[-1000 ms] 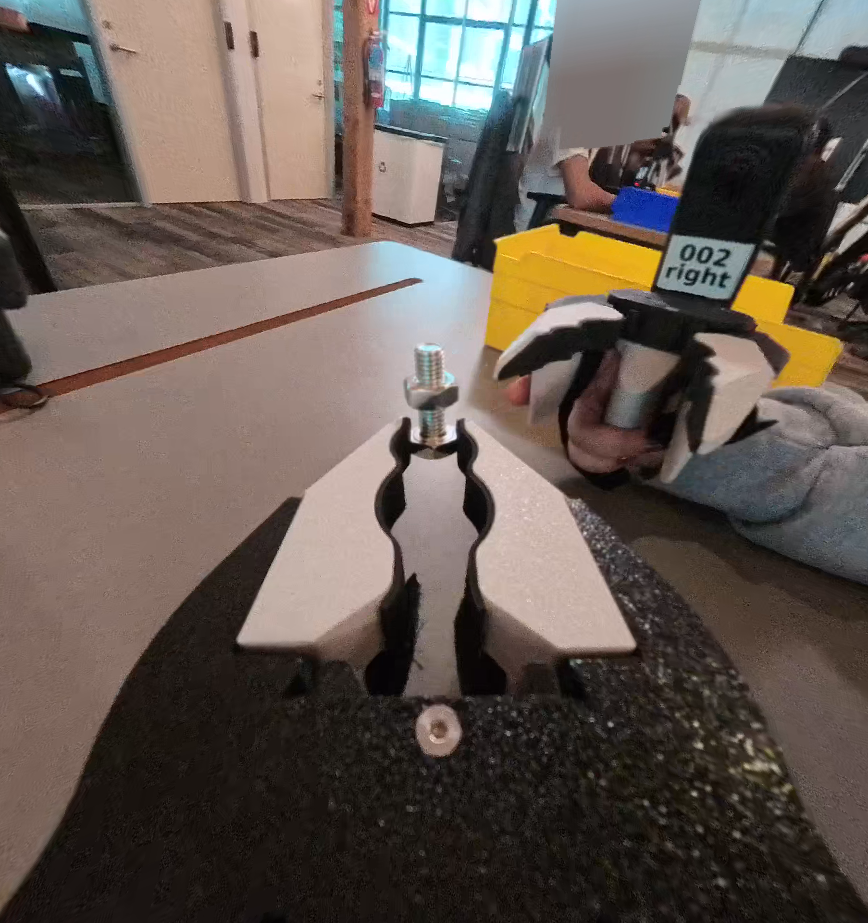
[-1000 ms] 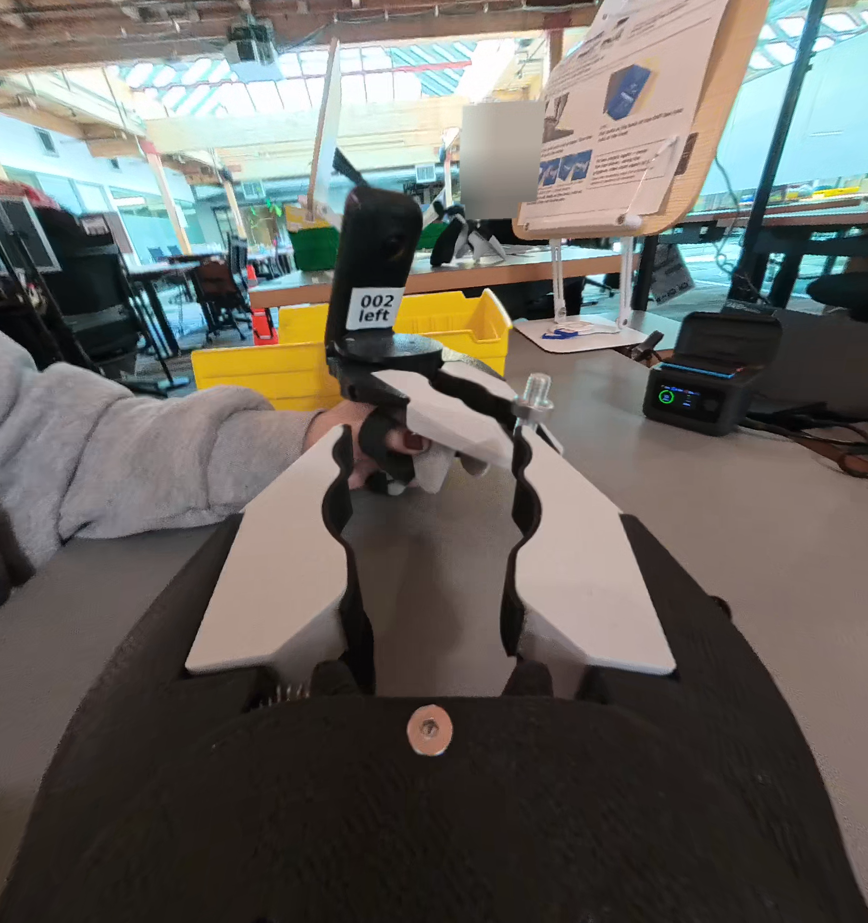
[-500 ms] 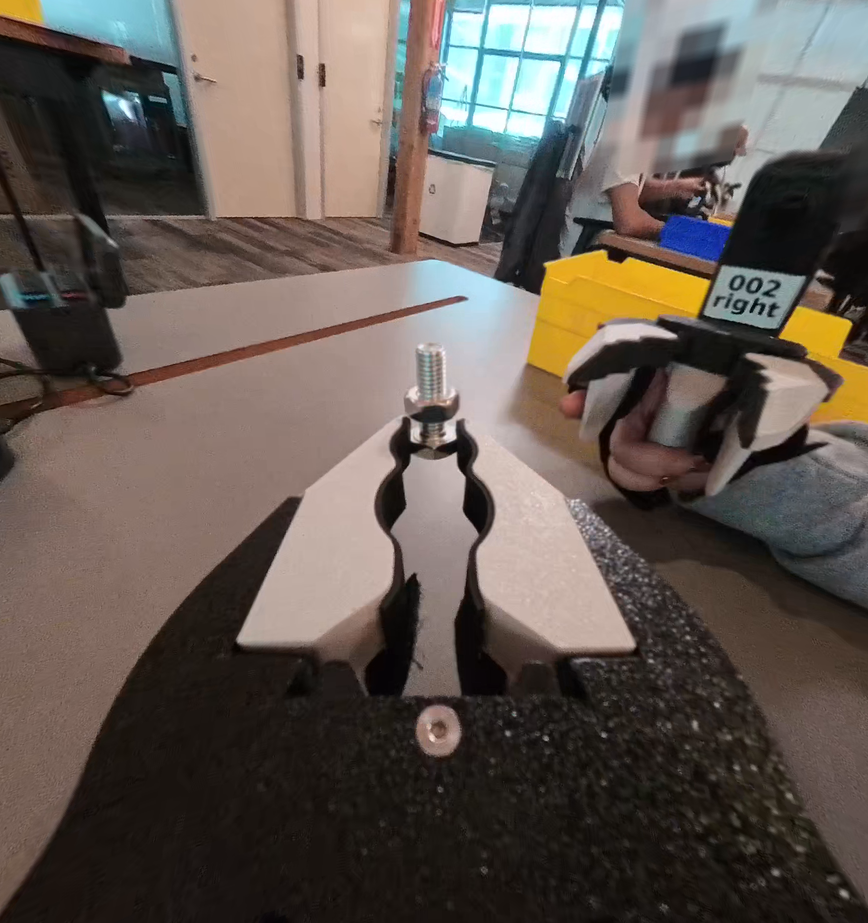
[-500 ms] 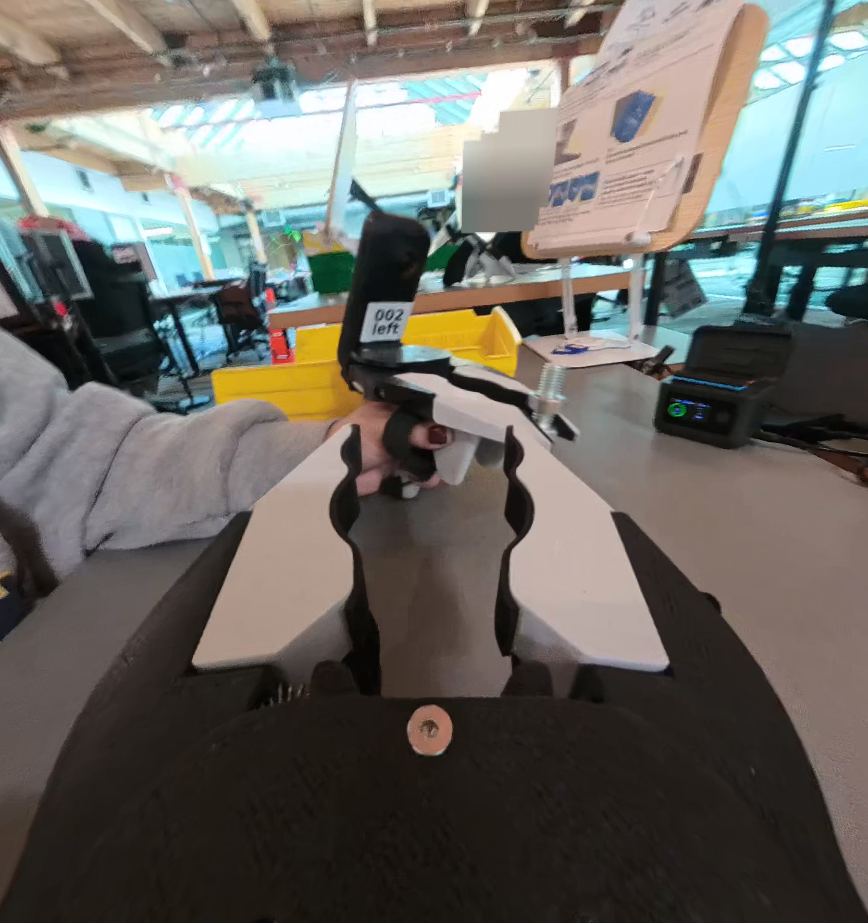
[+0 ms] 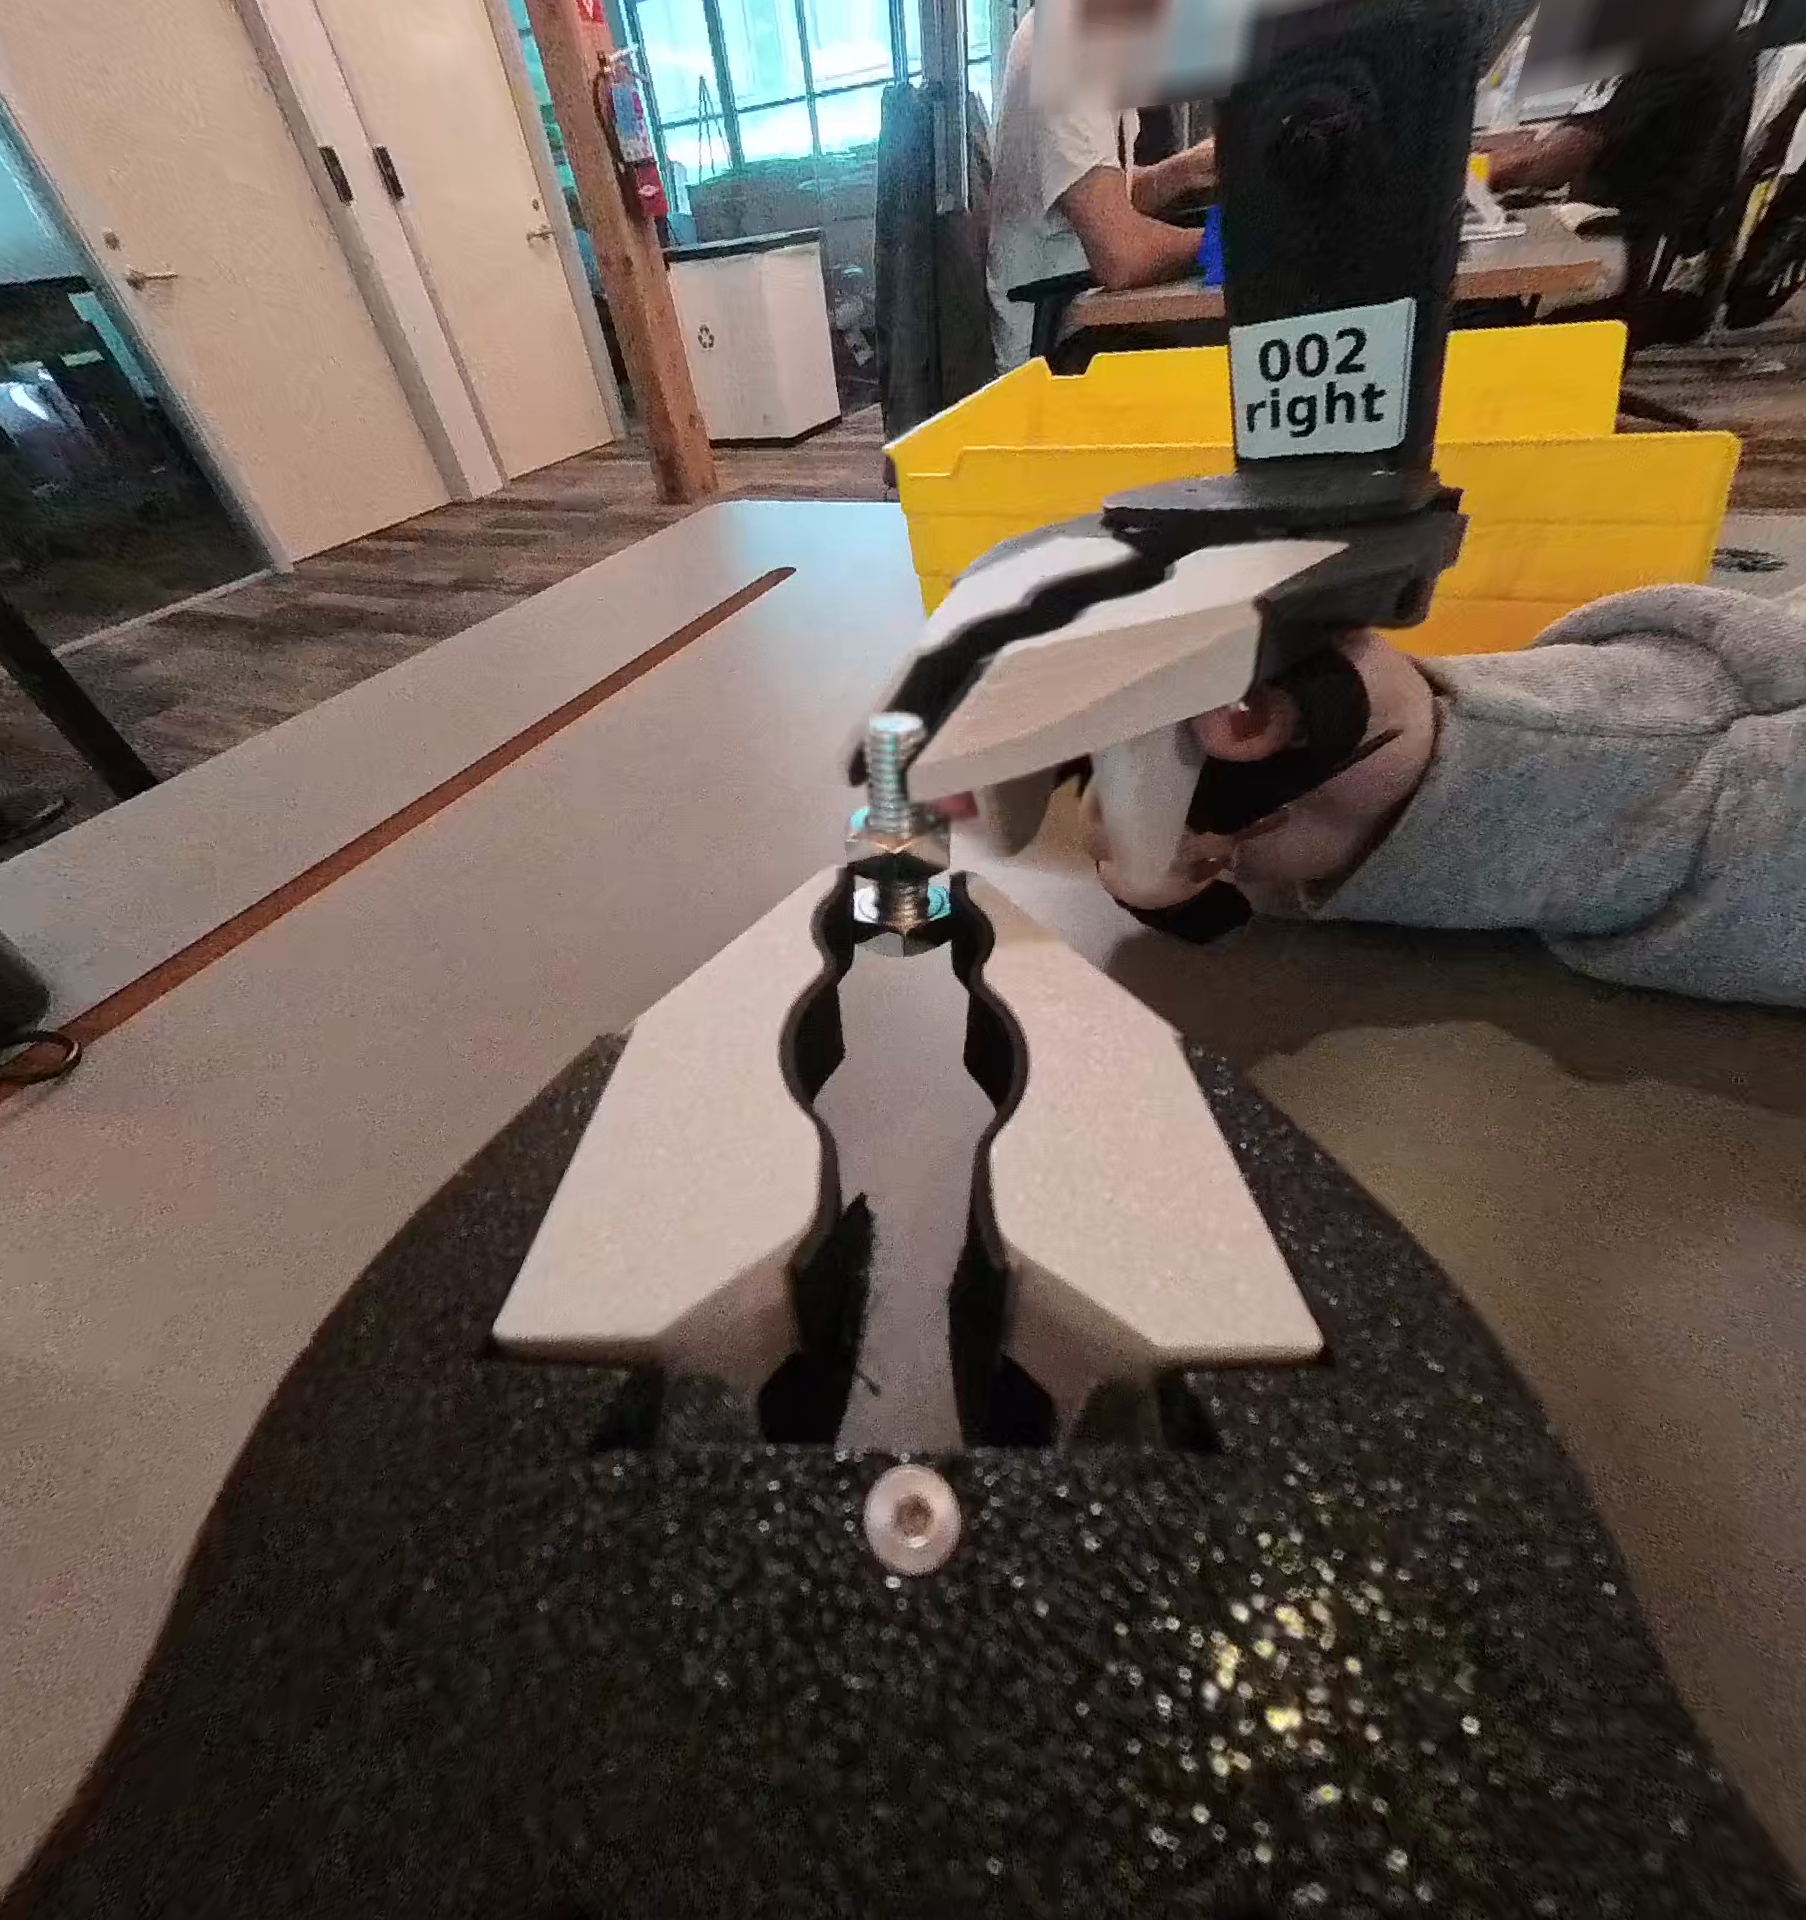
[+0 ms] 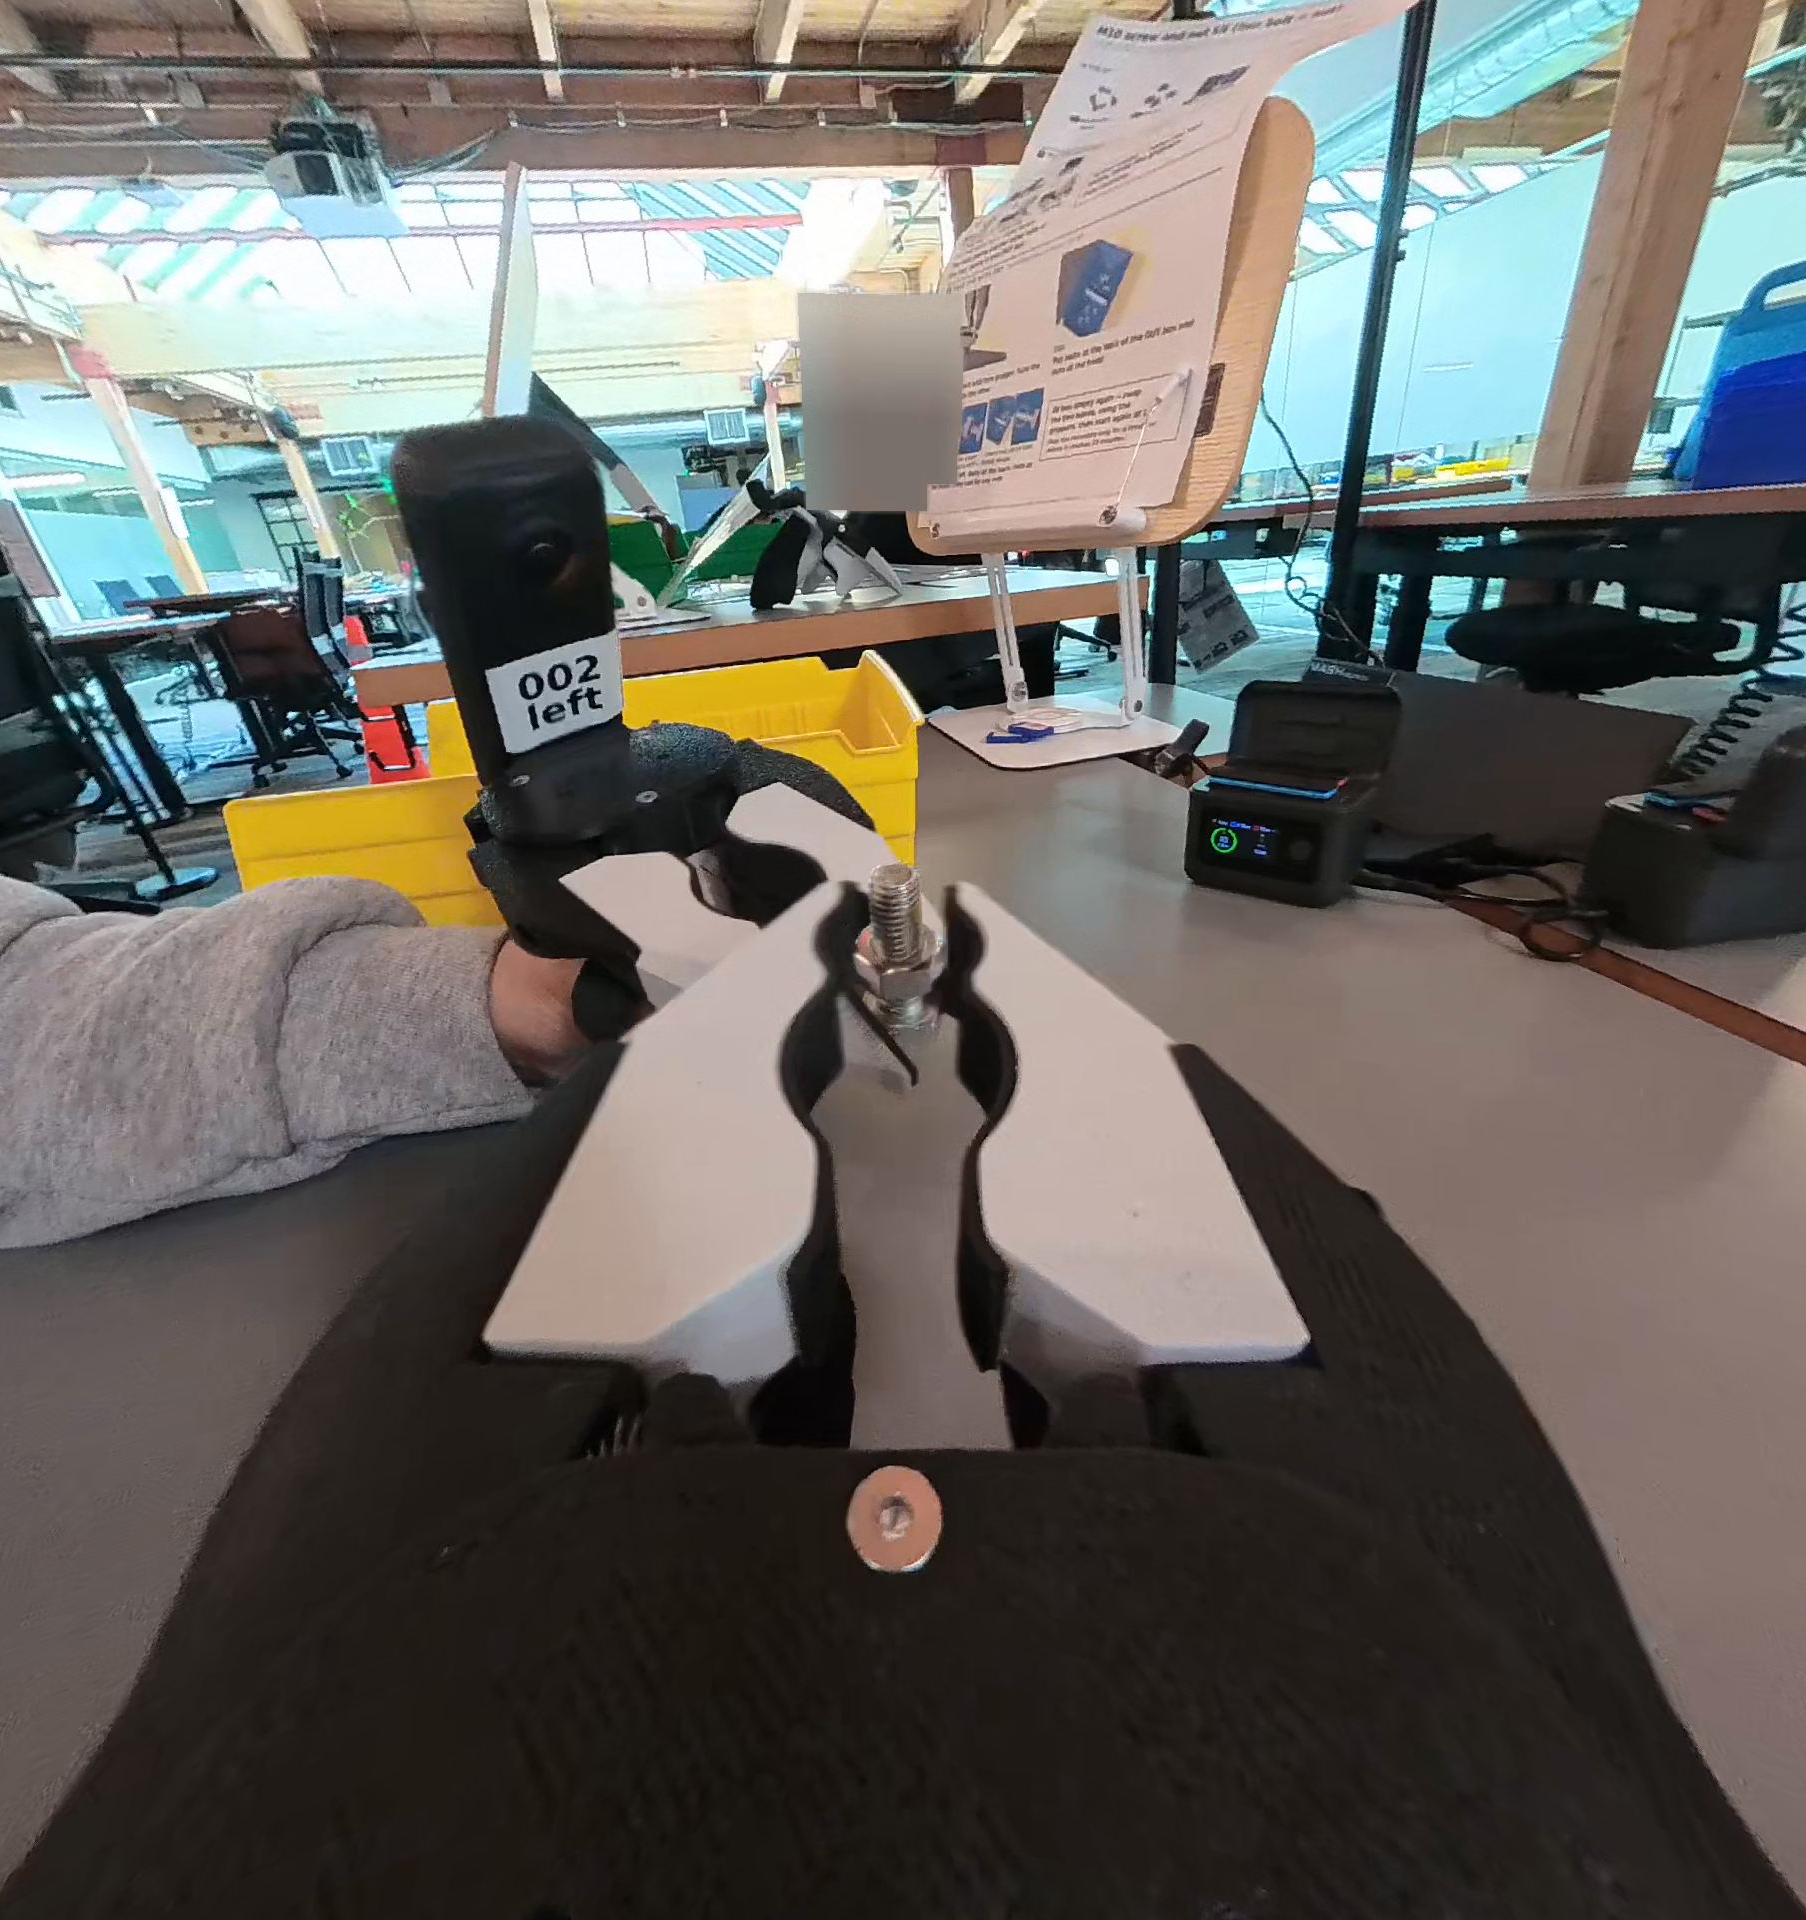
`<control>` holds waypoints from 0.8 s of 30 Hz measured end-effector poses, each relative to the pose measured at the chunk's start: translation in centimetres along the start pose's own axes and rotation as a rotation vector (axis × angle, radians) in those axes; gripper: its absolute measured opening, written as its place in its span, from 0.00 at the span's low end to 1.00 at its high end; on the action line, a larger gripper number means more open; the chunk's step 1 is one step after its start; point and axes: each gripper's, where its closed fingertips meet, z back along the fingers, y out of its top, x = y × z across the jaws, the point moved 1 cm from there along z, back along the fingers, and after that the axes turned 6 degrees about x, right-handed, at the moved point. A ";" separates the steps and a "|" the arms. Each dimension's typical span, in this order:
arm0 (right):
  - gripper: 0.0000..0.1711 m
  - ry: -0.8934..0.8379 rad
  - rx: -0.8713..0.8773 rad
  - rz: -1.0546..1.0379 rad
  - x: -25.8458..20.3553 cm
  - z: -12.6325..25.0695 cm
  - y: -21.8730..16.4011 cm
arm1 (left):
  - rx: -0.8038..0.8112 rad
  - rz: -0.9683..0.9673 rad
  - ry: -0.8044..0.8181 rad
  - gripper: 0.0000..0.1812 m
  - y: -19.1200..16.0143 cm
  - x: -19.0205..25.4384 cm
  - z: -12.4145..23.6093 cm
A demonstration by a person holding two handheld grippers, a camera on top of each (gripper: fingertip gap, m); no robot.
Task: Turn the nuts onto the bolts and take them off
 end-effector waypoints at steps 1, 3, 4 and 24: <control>0.05 0.007 -0.003 0.007 -0.1 0.0 -0.1 | 0.001 0.003 -0.001 0.09 0.0 0.0 0.0; 0.05 0.010 -0.012 0.012 -0.1 0.0 -0.1 | 0.019 -0.007 0.009 0.09 0.0 0.0 -0.1; 0.05 0.006 -0.013 0.018 0.0 0.1 0.0 | 0.032 -0.021 0.028 0.09 0.1 -0.1 -0.1; 0.05 -0.680 -1.445 0.090 6.9 35.0 4.1 | 0.127 -0.092 0.361 0.70 1.1 -4.4 0.8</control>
